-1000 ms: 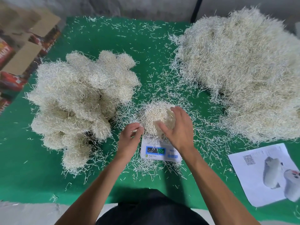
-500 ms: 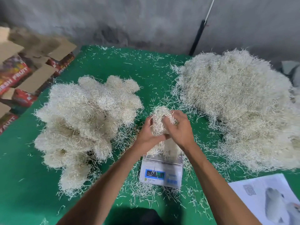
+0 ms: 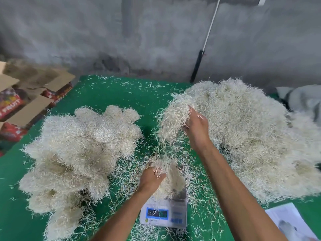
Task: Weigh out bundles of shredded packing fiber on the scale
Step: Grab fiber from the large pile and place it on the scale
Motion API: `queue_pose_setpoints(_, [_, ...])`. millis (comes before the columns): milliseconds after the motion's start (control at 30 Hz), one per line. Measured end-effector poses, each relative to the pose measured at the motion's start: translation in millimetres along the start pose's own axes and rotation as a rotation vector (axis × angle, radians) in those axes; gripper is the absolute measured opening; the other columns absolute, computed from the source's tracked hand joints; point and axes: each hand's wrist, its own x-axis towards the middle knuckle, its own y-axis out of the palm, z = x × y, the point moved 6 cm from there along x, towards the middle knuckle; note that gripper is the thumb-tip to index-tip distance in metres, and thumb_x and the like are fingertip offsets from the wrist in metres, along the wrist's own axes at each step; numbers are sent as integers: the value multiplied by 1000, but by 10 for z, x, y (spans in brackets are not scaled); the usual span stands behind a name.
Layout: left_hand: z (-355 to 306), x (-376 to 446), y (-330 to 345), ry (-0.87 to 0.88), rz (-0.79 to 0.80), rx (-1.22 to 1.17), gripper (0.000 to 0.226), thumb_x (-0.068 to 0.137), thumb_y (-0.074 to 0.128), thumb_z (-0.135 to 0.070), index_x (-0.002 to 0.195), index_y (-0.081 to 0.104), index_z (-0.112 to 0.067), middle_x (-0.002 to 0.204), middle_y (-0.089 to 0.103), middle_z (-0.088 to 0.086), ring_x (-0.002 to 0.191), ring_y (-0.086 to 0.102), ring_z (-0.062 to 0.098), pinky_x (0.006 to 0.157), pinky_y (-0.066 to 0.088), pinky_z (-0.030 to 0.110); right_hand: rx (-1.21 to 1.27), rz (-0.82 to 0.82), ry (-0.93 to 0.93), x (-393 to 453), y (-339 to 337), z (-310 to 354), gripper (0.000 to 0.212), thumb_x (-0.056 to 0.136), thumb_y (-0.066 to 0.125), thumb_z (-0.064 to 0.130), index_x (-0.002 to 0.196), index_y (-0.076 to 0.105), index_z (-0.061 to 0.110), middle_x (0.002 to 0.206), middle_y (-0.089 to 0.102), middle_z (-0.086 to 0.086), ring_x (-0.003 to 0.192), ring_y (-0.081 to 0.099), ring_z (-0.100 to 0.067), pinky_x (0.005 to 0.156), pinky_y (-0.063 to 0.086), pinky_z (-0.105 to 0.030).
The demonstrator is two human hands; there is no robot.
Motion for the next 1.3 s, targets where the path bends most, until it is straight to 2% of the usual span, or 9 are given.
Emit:
queue_pose_setpoints(300, [-718, 97, -503, 200, -92, -276, 69, 80, 76, -54, 137, 40, -38, 138, 41, -18, 119, 50, 11, 98, 43, 36, 29, -34, 411, 252, -236, -960, 46, 108, 48, 19, 151, 38, 6, 101, 54, -10, 77, 42, -12, 83, 49, -35])
queue_pose_setpoints(333, [-830, 106, -535, 215, -77, -303, 65, 83, 73, -54, 137, 40, -40, 133, 39, -20, 117, 50, 11, 96, 43, 35, 65, -25, 467, 237, -260, -1023, 45, 108, 47, 15, 152, 40, 11, 133, 16, -3, 76, 41, -12, 85, 51, -34])
queue_pose_setpoints(367, [-909, 124, -556, 229, -77, -304, 60, 86, 71, -53, 137, 43, -39, 132, 40, -20, 116, 50, 10, 95, 42, 34, 118, -20, 517, 227, -316, -1057, 40, 108, 47, 11, 148, 45, 14, 100, 31, 6, 72, 39, -10, 85, 54, -33])
queue_pose_setpoints(500, [-889, 199, -564, 256, -105, -276, 48, 93, 68, -40, 135, 51, -24, 133, 57, -6, 116, 58, 11, 96, 48, 28, 336, -71, 516, 422, -770, -879, 9, 107, 42, 12, 99, 45, 15, 87, 35, -3, 67, 31, -9, 82, 54, -30])
queue_pose_setpoints(600, [-704, 200, -396, 239, -46, -195, 53, 93, 67, -43, 138, 50, -20, 135, 57, 1, 115, 59, 15, 94, 50, 30, 591, -227, 404, 601, -1263, -769, 41, 111, 40, 37, 140, 48, 10, 123, 50, -13, 84, 55, -16, 66, 60, -26])
queue_pose_setpoints(700, [-547, 169, -263, 260, -64, -109, 50, 93, 67, -42, 136, 54, -21, 136, 59, 3, 106, 59, 7, 79, 43, 8, 705, -308, 467, 526, -1550, -1062, 73, 108, 30, 56, 164, 16, 12, 156, 39, -24, 134, 54, -40, 112, 47, -53])
queue_pose_setpoints(800, [-463, 126, -217, 270, -79, -114, 47, 94, 68, -39, 135, 57, -18, 139, 57, 3, 115, 54, 5, 80, 34, -1, 459, -343, 631, 221, -1632, -1575, 70, 109, 30, 52, 165, 9, 14, 165, 25, -25, 151, 32, -42, 124, 27, -51])
queue_pose_setpoints(1133, [-108, -88, -380, 191, -120, -113, 57, 92, 66, -51, 136, 51, -18, 135, 59, 6, 112, 60, 18, 92, 50, 34, 145, -212, 624, -556, -1252, -2185, 42, 112, 35, 28, 151, 41, 14, 143, 57, -15, 132, 54, -31, 120, 36, -49])
queue_pose_setpoints(1300, [161, -229, -415, 141, -116, -105, 58, 92, 66, -48, 134, 50, -11, 132, 58, 8, 113, 56, 17, 87, 48, 24, 38, -199, 631, -772, -1077, -2243, 34, 110, 40, 24, 141, 51, 13, 111, 69, 1, 111, 61, -19, 114, 38, -46])
